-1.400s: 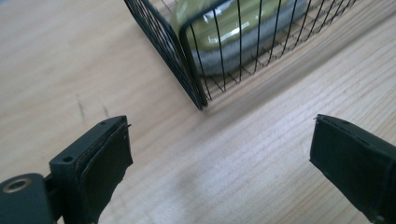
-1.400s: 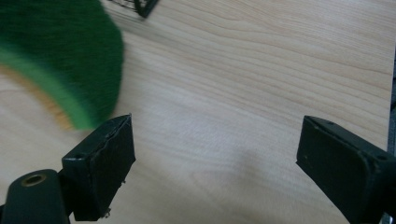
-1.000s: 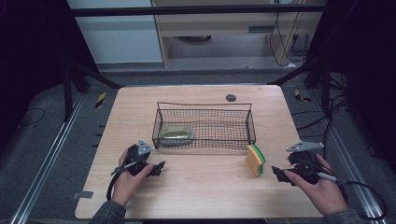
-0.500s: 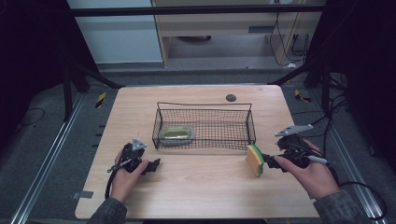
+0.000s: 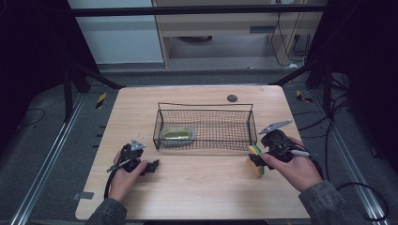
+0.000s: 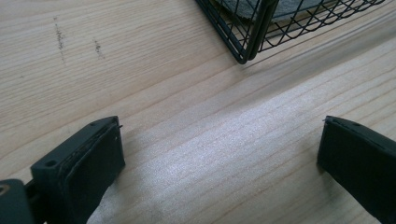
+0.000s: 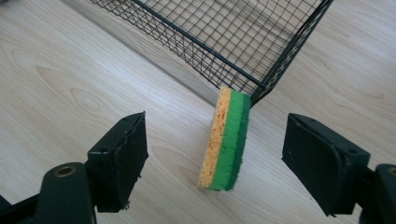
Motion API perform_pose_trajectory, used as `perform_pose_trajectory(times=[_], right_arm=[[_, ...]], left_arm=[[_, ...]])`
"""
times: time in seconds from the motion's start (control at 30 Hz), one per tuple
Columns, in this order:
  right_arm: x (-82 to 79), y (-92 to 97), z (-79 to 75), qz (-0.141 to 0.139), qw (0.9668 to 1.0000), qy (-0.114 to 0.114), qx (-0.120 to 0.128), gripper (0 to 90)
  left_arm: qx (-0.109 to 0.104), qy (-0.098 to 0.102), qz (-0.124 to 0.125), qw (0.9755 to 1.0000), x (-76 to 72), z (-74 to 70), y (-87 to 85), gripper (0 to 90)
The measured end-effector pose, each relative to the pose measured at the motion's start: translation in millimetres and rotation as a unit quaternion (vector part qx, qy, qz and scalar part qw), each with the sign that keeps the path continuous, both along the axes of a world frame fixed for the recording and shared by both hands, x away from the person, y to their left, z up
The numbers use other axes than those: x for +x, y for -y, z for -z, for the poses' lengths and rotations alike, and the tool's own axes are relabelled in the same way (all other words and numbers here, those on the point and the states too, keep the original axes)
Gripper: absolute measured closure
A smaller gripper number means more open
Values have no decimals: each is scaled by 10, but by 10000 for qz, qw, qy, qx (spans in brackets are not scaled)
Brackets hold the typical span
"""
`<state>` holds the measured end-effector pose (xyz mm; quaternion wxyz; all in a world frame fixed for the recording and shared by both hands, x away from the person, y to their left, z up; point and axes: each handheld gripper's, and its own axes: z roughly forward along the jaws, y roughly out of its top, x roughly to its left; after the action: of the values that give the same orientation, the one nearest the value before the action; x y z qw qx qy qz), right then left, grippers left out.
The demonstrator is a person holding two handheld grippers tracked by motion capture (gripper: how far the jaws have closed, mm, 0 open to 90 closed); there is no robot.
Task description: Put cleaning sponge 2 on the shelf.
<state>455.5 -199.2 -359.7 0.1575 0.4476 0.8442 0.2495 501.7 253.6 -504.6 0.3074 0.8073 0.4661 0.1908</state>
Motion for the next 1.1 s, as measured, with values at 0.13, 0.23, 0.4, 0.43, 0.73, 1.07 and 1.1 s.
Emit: perform_pose_trajectory(times=[0.13,0.23,0.4,0.43,0.73,1.07,1.1], right_arm=[[48,-31,67,28,9999,-139,-90,206],[111,-34,144,159,9994,-284,-147,199],[240,-22,250,394,9981,-432,-219,198],[259,-18,261,418,9978,-463,-211,208],[387,-18,456,509,9945,-835,-364,292],[458,-35,558,461,9917,-1117,-433,407],[465,-37,583,436,9911,-1169,-470,444]], left_arm=[[-10,1,-4,10000,1,2,0,0],[-10,1,-4,10000,1,2,1,0],[-10,1,-2,10000,1,2,0,0],[-9,1,-1,10000,2,2,1,0],[-6,2,11,10000,4,2,-1,0],[-7,5,26,10000,5,2,-2,0],[-10,6,30,10000,5,3,-3,0]])
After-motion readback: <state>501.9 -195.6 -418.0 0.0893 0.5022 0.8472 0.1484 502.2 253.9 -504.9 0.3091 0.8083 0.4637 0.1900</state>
